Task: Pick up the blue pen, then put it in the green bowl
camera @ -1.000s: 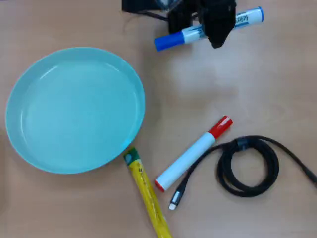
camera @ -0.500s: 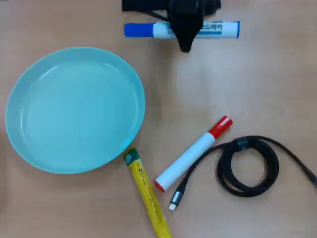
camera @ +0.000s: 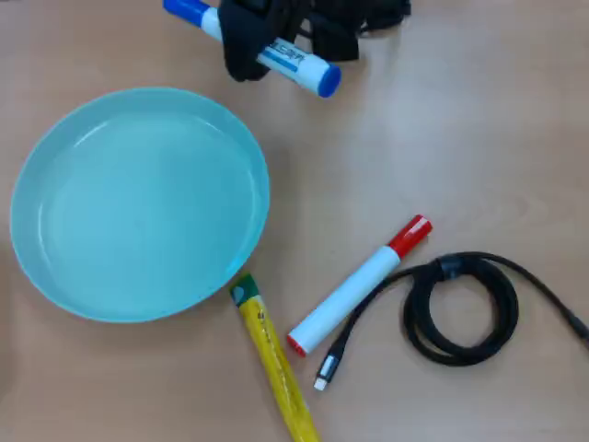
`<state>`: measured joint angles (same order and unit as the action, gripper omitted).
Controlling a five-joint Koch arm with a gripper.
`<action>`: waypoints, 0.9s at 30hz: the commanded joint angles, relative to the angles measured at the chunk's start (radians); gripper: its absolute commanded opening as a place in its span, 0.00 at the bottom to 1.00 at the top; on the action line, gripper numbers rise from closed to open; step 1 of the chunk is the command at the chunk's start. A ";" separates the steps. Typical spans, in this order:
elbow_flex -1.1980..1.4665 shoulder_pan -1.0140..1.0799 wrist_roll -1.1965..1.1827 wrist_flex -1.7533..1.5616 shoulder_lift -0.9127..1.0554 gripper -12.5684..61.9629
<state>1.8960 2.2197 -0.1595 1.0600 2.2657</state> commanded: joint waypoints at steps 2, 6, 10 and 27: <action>-0.127 0.026 -0.003 -0.175 0.067 0.06; -0.124 0.049 -0.002 -0.213 0.060 0.06; -0.135 0.066 -0.005 -0.310 0.011 0.06; -0.144 0.120 -0.003 -0.558 -0.483 0.06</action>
<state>1.8960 2.3332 -0.1595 0.6642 1.8147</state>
